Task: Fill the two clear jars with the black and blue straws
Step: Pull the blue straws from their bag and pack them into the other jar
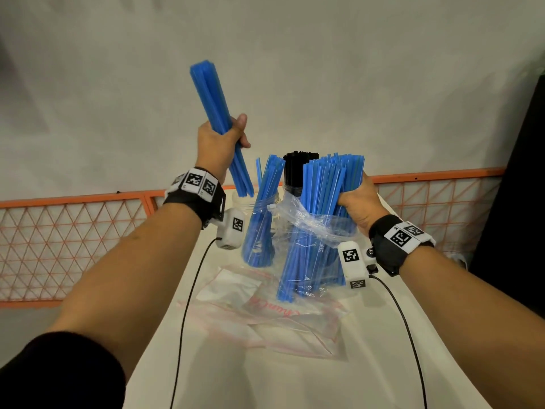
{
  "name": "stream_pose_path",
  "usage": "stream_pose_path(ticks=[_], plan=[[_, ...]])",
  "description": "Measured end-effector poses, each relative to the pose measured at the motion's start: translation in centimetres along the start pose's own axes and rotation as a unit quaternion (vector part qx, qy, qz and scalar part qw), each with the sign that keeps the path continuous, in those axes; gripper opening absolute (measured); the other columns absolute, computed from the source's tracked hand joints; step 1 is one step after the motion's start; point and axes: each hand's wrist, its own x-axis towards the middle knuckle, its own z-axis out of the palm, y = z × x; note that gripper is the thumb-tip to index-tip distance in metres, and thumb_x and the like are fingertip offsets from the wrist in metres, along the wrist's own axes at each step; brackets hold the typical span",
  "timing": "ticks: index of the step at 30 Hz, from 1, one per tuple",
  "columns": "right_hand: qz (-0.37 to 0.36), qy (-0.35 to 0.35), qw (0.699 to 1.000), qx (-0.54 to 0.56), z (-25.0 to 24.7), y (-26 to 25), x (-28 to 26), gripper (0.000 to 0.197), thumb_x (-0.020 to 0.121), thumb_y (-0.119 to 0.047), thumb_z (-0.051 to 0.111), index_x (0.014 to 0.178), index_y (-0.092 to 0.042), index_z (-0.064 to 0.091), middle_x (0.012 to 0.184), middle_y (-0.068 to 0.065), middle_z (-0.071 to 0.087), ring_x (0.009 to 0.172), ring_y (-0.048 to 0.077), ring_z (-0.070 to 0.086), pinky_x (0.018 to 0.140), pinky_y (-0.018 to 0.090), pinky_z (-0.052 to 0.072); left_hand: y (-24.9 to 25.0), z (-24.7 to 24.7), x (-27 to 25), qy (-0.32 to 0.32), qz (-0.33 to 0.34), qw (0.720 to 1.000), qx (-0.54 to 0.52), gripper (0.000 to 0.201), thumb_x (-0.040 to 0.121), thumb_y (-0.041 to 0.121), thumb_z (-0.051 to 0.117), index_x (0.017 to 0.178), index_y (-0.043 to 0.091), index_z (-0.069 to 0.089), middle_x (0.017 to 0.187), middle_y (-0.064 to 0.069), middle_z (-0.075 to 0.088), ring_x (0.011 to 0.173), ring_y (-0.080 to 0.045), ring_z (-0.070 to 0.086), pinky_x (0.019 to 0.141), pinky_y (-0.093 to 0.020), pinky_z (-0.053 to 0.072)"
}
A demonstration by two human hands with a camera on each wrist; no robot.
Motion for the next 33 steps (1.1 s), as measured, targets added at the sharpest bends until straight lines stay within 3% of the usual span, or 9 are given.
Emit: stream_pose_path(ticks=[3,7,14,17,22,25,29,31,33], plan=[[-0.002,0.002,1.000,-0.003,-0.1,0.0,0.0,0.048,0.074,0.004,0.076,0.116,-0.012,0.057,0.108,0.006,0.069,0.099,0.016,0.067,0.073,0.024,0.058,-3.0,0.8,-0.2,-0.019,-0.048,0.998,0.030,0.023,0.091,0.025,0.071,0.077,0.013,0.056,0.057,0.000,0.062,0.057,-0.016,0.064,0.065,-0.031,0.056],[0.000,0.003,1.000,0.001,-0.1,0.0,0.0,0.049,0.074,0.003,0.077,0.116,-0.013,0.058,0.105,0.001,0.069,0.097,0.013,0.067,0.071,0.021,0.058,-6.5,0.7,-0.9,-0.038,-0.105,0.991,0.069,0.017,0.084,0.015,0.077,0.083,0.011,0.061,0.060,0.001,0.067,0.058,-0.014,0.066,0.075,-0.033,0.060],[0.009,0.008,1.000,-0.005,0.0,0.0,0.0,0.053,0.073,0.002,0.078,0.119,-0.011,0.057,0.109,0.005,0.069,0.102,0.018,0.067,0.080,0.032,0.059,-8.8,0.6,-1.6,-0.041,-0.110,0.967,0.228,0.034,0.092,0.029,0.067,0.063,0.018,0.054,0.058,0.004,0.059,0.058,-0.017,0.056,0.059,-0.027,0.047],[0.010,0.009,1.000,-0.010,-0.1,-0.1,0.0,0.054,0.073,0.003,0.078,0.121,-0.008,0.056,0.111,0.009,0.069,0.104,0.022,0.066,0.085,0.039,0.057,-9.7,0.8,-2.2,-0.068,-0.132,0.952,0.267,0.037,0.094,0.025,0.063,0.062,0.016,0.047,0.063,-0.002,0.052,0.063,-0.022,0.050,0.063,-0.032,0.042],[0.018,0.009,1.000,-0.015,0.0,-0.3,-0.2,0.054,0.074,0.003,0.077,0.122,-0.005,0.055,0.113,0.011,0.068,0.105,0.022,0.066,0.087,0.040,0.057,-8.8,0.8,-1.7,-0.073,-0.156,0.951,0.257,0.021,0.091,0.023,0.066,0.082,0.004,0.062,0.082,-0.015,0.066,0.076,-0.028,0.063,0.076,-0.042,0.056],[0.020,0.008,1.000,-0.019,0.0,-0.4,-0.2,0.053,0.075,0.004,0.076,0.122,-0.004,0.054,0.114,0.012,0.067,0.106,0.023,0.065,0.089,0.042,0.056,-9.0,0.8,-2.0,-0.067,-0.164,0.947,0.267,0.020,0.090,0.025,0.066,0.077,0.011,0.061,0.084,-0.013,0.067,0.078,-0.028,0.064,0.082,-0.048,0.057],[0.016,0.005,1.000,-0.025,-0.1,-0.4,-0.3,0.053,0.075,0.004,0.077,0.122,-0.005,0.055,0.113,0.012,0.068,0.106,0.022,0.066,0.088,0.042,0.056,-8.2,0.9,-1.8,-0.030,-0.099,0.964,0.244,0.019,0.084,0.023,0.071,0.098,0.023,0.058,0.092,0.005,0.064,0.081,-0.011,0.062,0.066,-0.023,0.050],[0.016,0.005,1.000,-0.025,-0.1,-0.3,-0.2,0.053,0.074,0.003,0.078,0.122,-0.005,0.055,0.113,0.012,0.068,0.105,0.022,0.066,0.088,0.042,0.057,-7.0,0.9,-0.9,-0.009,-0.030,0.973,0.230,0.040,0.083,0.018,0.070,0.118,0.027,0.053,0.107,0.006,0.059,0.091,-0.008,0.058,0.072,-0.017,0.045],[0.019,0.009,0.999,-0.025,-0.1,-0.3,-0.1,0.053,0.075,0.004,0.077,0.122,-0.006,0.055,0.114,0.012,0.068,0.106,0.023,0.066,0.089,0.044,0.056,-6.0,1.3,-0.3,-0.076,0.019,0.965,0.252,0.045,0.089,0.017,0.066,0.129,0.032,0.051,0.121,0.004,0.059,0.104,-0.009,0.057,0.082,-0.014,0.043]])
